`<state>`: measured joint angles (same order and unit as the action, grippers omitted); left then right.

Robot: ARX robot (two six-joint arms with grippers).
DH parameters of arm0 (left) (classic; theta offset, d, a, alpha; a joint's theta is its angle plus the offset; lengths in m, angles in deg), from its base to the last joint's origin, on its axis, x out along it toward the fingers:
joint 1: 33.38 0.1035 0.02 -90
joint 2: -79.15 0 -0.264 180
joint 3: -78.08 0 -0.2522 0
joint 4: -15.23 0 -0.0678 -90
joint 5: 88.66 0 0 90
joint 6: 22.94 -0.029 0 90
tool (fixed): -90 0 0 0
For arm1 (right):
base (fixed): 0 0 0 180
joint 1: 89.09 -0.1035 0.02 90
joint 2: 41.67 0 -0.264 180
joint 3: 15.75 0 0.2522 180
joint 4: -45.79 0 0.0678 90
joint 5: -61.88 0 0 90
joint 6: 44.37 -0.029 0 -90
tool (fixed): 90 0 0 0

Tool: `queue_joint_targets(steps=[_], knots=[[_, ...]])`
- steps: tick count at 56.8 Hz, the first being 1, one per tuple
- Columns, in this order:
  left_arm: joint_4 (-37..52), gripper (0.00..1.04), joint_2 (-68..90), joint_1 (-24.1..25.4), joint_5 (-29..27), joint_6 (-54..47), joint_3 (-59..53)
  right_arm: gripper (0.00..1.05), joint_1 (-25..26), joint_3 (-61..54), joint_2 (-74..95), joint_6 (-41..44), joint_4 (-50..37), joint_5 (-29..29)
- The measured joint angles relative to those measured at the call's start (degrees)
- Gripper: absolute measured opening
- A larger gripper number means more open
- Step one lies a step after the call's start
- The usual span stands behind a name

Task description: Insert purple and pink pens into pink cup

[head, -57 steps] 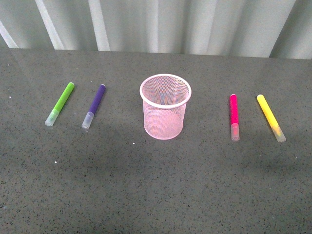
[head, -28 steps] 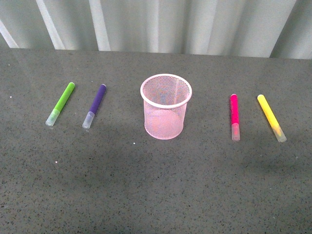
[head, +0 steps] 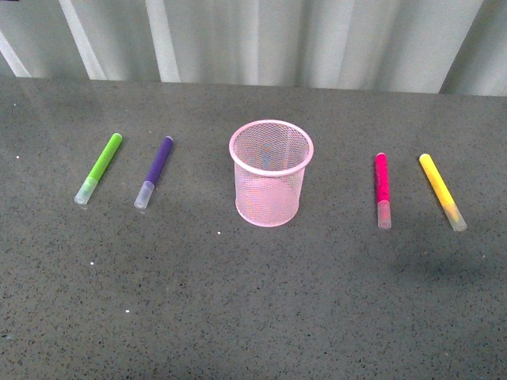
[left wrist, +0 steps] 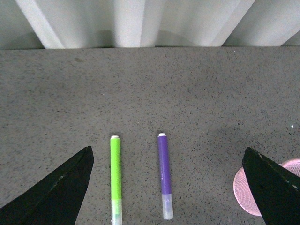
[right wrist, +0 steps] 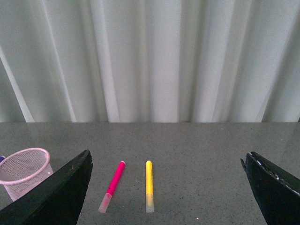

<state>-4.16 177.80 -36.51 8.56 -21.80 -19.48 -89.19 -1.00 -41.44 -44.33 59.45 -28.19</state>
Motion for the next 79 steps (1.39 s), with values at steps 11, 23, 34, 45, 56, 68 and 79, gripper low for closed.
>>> queue_joint_targets(steps=[11, 23, 34, 45, 56, 68, 79], knots=[[-7.6, 0.98, 11.5, -0.7, -2.1, 0.4, 12.0, 0.98, 0.0, 0.0, 0.0, 0.0, 0.0, 0.0], [-9.3, 0.98, 17.7, -1.0, -4.2, 2.5, 12.4, 0.98, 0.0, 0.0, 0.0, 0.0, 0.0, 0.0], [-6.6, 0.98, 19.8, -2.3, -5.2, 4.0, 8.6, 0.98, 0.0, 0.0, 0.0, 0.0, 0.0, 0.0], [-3.9, 0.98, 21.0, -3.9, -4.6, 4.2, 7.7, 0.98, 0.0, 0.0, 0.0, 0.0, 0.0, 0.0], [-0.6, 0.98, 22.7, -5.5, -4.4, 3.2, 6.9, 0.98, 0.0, 0.0, 0.0, 0.0, 0.0, 0.0], [1.1, 0.98, 25.7, -6.0, -4.7, 1.5, 7.0, 0.98, 0.0, 0.0, 0.0, 0.0, 0.0, 0.0], [1.4, 0.98, 29.0, -6.1, -5.2, 0.5, 9.0, 0.98, 0.0, 0.0, 0.0, 0.0, 0.0, 0.0]])
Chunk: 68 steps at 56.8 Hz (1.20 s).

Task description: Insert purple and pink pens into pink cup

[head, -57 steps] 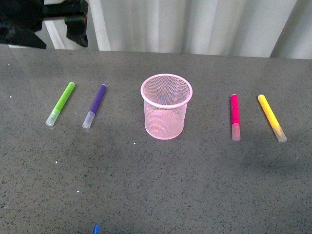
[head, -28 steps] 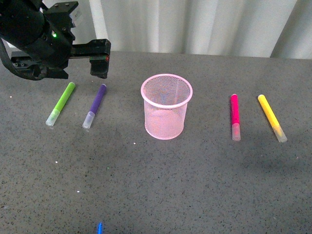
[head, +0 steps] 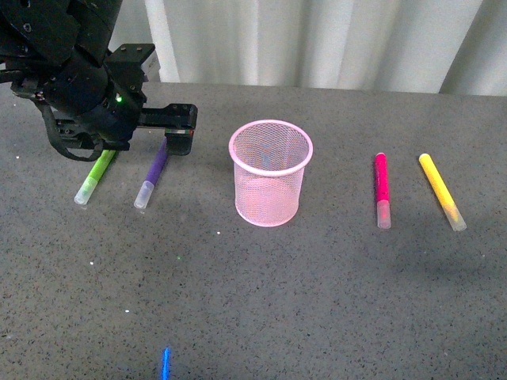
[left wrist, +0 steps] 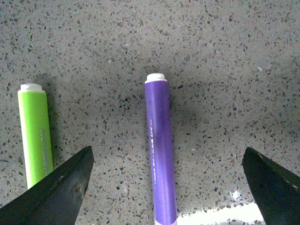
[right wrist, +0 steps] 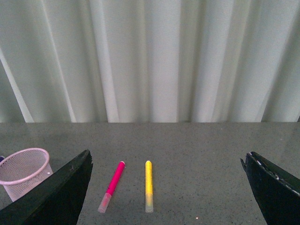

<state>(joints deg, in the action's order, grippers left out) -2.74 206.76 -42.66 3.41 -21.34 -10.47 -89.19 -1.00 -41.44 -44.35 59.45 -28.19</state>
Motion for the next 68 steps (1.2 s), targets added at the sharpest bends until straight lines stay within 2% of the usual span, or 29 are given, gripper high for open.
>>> queue_joint_targets(steps=[41, 54, 56, 57, 64, 68], knots=[[2.1, 0.97, 6.7, -1.0, -2.4, -3.3, 4.7, 0.98, 0.0, 0.0, 0.0, 0.0, 0.0, 0.0], [2.7, 0.63, 7.2, -0.9, -3.6, -4.1, 5.0, 0.98, 0.0, 0.0, 0.0, 0.0, 0.0, 0.0], [2.7, 0.61, 7.2, -0.9, -3.6, -4.2, 5.0, 0.98, 0.0, 0.0, 0.0, 0.0, 0.0, 0.0], [2.7, 0.55, 7.2, -0.9, -3.6, -4.2, 5.1, 0.98, 0.0, 0.0, 0.0, 0.0, 0.0, 0.0], [2.3, 0.4, 7.2, -0.8, -3.7, -4.3, 5.2, 0.98, 0.0, 0.0, 0.0, 0.0, 0.0, 0.0], [2.0, 0.26, 7.2, -0.8, -4.1, -4.4, 5.3, 0.98, 0.0, 0.0, 0.0, 0.0, 0.0, 0.0]])
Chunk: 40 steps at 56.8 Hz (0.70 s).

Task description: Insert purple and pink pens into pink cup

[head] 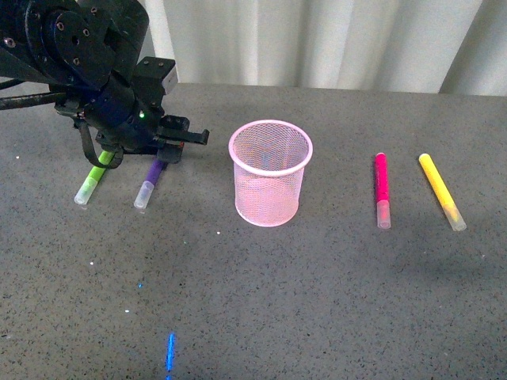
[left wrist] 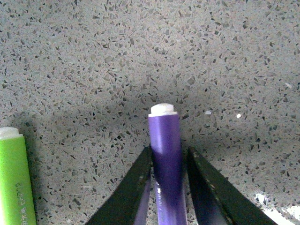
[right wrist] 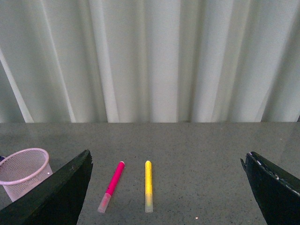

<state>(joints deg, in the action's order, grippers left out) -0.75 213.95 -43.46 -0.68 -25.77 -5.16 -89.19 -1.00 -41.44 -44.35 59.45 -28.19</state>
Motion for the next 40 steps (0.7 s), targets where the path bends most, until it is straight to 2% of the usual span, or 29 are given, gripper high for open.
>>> queue_joint_targets(steps=[4, 7, 24, 40], knots=[[-0.2, 0.16, 0.0, 0.0, -0.4, 0.0, 0.0, 0.98, 0.0, 0.0, 0.0, 0.0, 0.0, 0.0], [-0.3, 0.13, -0.1, -0.1, -0.6, 0.1, 0.0, 0.98, 0.0, 0.0, 0.0, 0.0, 0.0, 0.0], [0.3, 0.13, -1.6, -0.1, -1.5, 2.4, -1.8, 0.98, 0.0, 0.0, 0.0, 0.0, 0.0, 0.0], [10.3, 0.13, -11.9, -0.1, 2.9, 11.6, -8.0, 0.98, 0.0, 0.0, 0.0, 0.0, 0.0, 0.0]])
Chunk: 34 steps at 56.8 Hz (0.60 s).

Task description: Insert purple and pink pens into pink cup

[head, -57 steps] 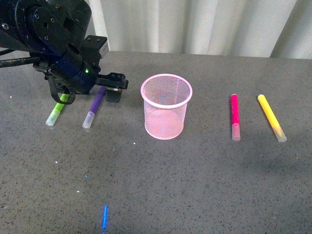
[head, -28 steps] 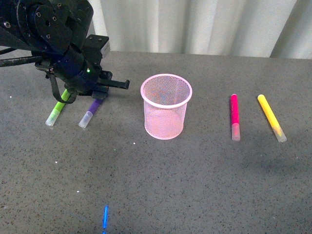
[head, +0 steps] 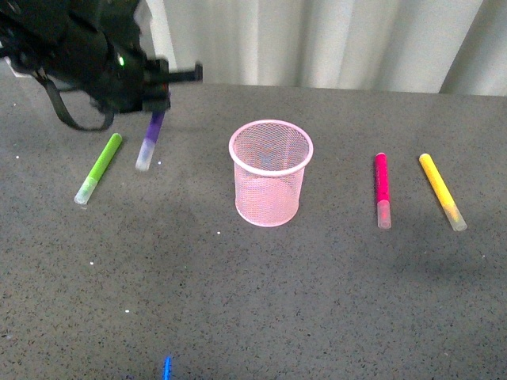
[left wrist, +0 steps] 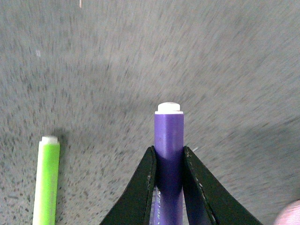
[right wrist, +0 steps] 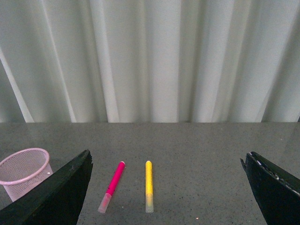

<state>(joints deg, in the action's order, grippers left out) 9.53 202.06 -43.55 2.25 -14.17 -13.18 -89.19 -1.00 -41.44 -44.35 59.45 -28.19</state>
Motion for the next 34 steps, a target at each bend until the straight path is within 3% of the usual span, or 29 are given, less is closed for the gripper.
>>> queue_joint_targets(steps=[21, 34], knots=[[26.2, 0.13, -20.2, -2.3, 0.0, 17.0, -11.0, 0.98, 0.0, 0.0, 0.0, 0.0, 0.0, 0.0], [43.3, 0.13, -19.4, -9.2, -0.6, 23.3, -18.2, 0.98, 0.0, 0.0, 0.0, 0.0, 0.0, 0.0]])
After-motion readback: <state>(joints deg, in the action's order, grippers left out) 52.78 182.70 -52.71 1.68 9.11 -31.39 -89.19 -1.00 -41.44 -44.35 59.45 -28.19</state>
